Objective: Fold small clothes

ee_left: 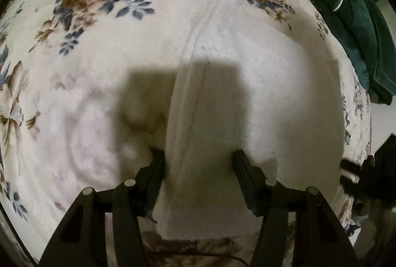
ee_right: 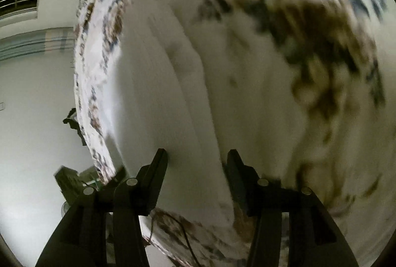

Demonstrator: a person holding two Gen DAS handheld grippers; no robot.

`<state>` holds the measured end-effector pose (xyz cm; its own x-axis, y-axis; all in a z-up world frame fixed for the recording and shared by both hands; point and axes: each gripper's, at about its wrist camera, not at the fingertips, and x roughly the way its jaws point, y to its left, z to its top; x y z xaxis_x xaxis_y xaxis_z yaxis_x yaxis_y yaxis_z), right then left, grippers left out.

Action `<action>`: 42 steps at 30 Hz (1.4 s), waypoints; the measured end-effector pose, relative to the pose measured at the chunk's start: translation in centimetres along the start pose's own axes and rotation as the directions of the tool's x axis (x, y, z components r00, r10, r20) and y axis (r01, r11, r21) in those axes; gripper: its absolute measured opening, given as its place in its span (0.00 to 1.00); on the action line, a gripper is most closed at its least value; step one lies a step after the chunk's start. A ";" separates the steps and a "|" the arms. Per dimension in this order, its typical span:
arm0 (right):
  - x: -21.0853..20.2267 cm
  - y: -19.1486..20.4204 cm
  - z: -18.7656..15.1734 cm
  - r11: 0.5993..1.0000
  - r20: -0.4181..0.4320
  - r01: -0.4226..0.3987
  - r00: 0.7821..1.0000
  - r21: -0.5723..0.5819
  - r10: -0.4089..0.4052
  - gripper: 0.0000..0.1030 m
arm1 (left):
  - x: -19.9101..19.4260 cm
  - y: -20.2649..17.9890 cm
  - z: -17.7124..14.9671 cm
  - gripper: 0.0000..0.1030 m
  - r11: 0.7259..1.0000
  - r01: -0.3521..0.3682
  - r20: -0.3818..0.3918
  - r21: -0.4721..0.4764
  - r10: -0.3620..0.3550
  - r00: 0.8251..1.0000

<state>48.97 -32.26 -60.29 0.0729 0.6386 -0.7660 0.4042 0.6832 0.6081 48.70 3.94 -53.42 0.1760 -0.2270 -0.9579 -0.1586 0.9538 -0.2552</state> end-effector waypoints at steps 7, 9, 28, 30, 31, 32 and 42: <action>1.8 -0.5 -1.5 0.999 0.006 -0.015 1.000 0.031 0.015 0.51 | 0.3 -0.5 0.1 0.55 1.000 -0.016 0.007 0.020 0.016 1.000; 2.0 -0.3 -1.5 1.000 0.005 -0.009 1.000 0.018 0.009 0.51 | 0.3 -0.3 0.1 0.57 1.000 -0.018 0.007 0.021 0.017 1.000; 0.5 0.6 -1.3 0.994 0.142 0.041 0.989 -0.099 -0.027 0.03 | -1.4 2.0 -1.1 0.10 0.990 0.138 0.072 -0.012 -0.137 0.988; 1.3 0.5 -1.2 0.994 0.102 0.057 0.994 -0.097 -0.047 0.03 | -1.1 2.5 -1.4 0.12 0.983 0.182 0.040 -0.029 -0.181 0.983; 1.3 0.9 -1.1 0.993 0.093 0.066 0.994 -0.102 -0.056 0.04 | -1.5 2.5 -1.4 0.15 0.981 0.192 0.031 -0.025 -0.191 0.981; 1.0 1.2 -1.0 0.993 0.089 0.064 0.994 -0.099 -0.055 0.05 | -1.9 2.5 -1.4 0.16 0.981 0.194 0.027 -0.016 -0.193 0.981; 2.9 1.2 3.9 0.995 -0.026 -0.057 0.998 -0.078 0.055 0.74 | 0.8 3.2 4.8 0.61 0.937 0.340 -0.050 0.081 -0.337 0.940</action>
<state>53.20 -30.90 -62.60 0.0708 0.6841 -0.7259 0.3269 0.6716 0.6648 53.03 7.73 -54.41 0.1707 -0.5443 -0.8214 -0.0102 0.8326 -0.5538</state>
